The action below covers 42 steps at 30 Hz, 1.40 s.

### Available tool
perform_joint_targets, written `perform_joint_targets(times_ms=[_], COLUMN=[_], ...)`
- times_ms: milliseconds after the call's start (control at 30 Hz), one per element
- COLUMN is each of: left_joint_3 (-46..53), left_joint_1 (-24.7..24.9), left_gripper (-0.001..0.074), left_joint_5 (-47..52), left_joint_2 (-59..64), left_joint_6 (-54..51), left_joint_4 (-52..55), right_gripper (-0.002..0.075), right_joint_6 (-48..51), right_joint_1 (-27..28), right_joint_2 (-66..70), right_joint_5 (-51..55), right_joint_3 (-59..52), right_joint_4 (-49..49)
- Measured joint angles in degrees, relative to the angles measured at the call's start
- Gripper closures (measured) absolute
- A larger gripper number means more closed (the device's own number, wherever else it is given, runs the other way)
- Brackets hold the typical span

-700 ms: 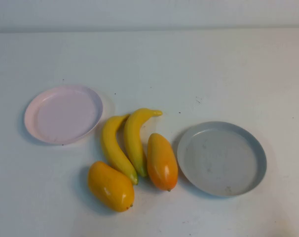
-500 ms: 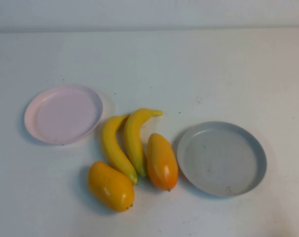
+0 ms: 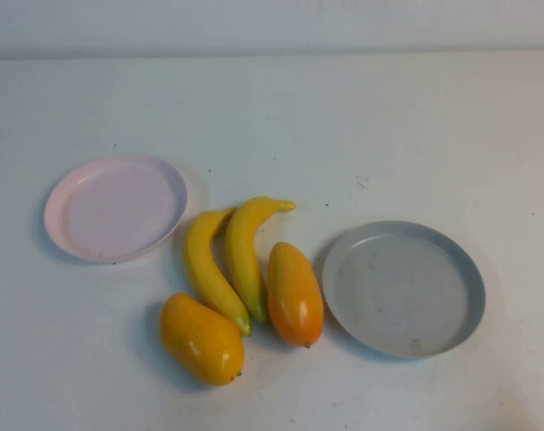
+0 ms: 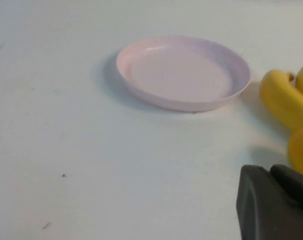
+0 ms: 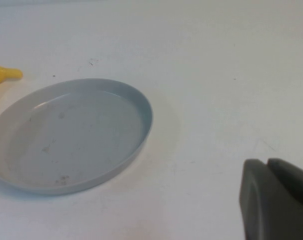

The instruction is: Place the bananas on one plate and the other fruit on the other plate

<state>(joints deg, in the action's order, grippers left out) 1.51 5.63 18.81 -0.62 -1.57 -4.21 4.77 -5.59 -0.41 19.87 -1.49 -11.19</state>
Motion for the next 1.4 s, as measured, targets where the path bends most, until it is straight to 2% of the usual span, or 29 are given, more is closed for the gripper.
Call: perform_joint_targets(times_ms=[233, 300, 467, 867, 1000, 1167, 1400], left_joint_3=[0.0, 0.0, 0.0, 0.0, -1.58, -9.49, -25.02], left_joint_1=[0.0, 0.0, 0.0, 0.0, 0.0, 0.0, 0.0], left_gripper=[0.0731, 0.0731, 0.0731, 0.0731, 0.0735, 0.0736, 0.0736], left_joint_5=[-6.99, -8.94, -12.01, -6.9, -1.5, 7.77, 25.36], left_joint_2=[0.0, 0.0, 0.0, 0.0, 0.0, 0.94, 15.91], left_joint_6=[5.47, 6.58, 7.34, 6.81, 7.52, 7.63, -0.21], left_joint_4=[-24.53, -28.68, -32.37, -36.1, -38.08, -34.66, -25.84], right_gripper=[0.0742, 0.0742, 0.0742, 0.0742, 0.0742, 0.0742, 0.0742], right_joint_6=[0.0, 0.0, 0.0, 0.0, 0.0, 0.0, 0.0], right_joint_1=[0.0, 0.0, 0.0, 0.0, 0.0, 0.0, 0.0], right_joint_2=[0.0, -0.1, -0.1, -0.34, -0.34, -0.34, -0.34], right_joint_5=[0.0, 0.0, 0.0, 0.0, 0.0, 0.0, 0.0], right_joint_3=[0.0, 0.0, 0.0, 0.0, 0.0, 0.0, 0.0], right_joint_4=[0.0, 0.0, 0.0, 0.0, 0.0, 0.0, 0.0])
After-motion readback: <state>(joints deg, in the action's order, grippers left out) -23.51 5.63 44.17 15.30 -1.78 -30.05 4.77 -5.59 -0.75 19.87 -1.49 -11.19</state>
